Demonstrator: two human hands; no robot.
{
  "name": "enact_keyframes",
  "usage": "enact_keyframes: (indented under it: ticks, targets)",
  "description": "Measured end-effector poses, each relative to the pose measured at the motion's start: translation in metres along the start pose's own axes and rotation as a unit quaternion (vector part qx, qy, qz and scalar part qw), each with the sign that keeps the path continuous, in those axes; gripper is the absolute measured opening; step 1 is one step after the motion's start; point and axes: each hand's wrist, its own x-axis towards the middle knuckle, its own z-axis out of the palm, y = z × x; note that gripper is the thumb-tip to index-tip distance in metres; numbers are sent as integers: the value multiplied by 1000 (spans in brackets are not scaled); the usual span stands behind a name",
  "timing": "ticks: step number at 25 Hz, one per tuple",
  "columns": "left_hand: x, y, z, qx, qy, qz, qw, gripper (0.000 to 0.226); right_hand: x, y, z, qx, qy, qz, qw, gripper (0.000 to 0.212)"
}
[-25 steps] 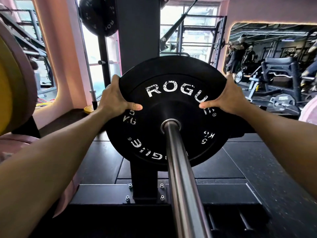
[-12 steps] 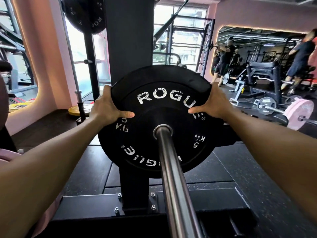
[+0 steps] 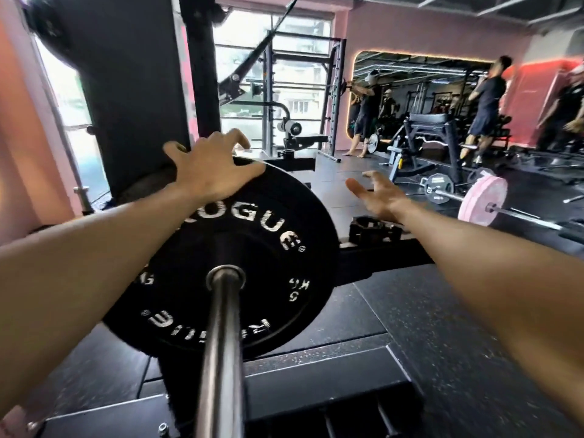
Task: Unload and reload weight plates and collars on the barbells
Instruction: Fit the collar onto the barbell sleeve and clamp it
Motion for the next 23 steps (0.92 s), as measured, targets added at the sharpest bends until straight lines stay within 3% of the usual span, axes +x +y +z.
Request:
enact_keyframes:
  ticks: [3, 9, 12, 14, 16, 23]
  targets:
    - [29, 32, 23, 82, -13, -5, 997, 57, 24, 43, -9, -17, -12, 7, 1000, 90]
    - [73, 128, 81, 145, -144, 128, 971, 26, 64, 124, 1, -8, -37, 38, 999, 78]
    - [67, 175, 134, 95, -260, 159, 948, 39, 67, 156, 22, 0, -84, 27, 996, 67]
    - [51, 200, 170, 15, -365, 168, 916, 55, 64, 173, 38, -14, -67, 3, 998, 50]
    - [32, 215, 200, -50, -419, 154, 893, 54, 61, 176, 46, -1, -37, 3, 999, 42]
    - [-7, 214, 198, -138, -346, 105, 922, 24, 25, 171, 34, 135, 5, -9, 991, 37]
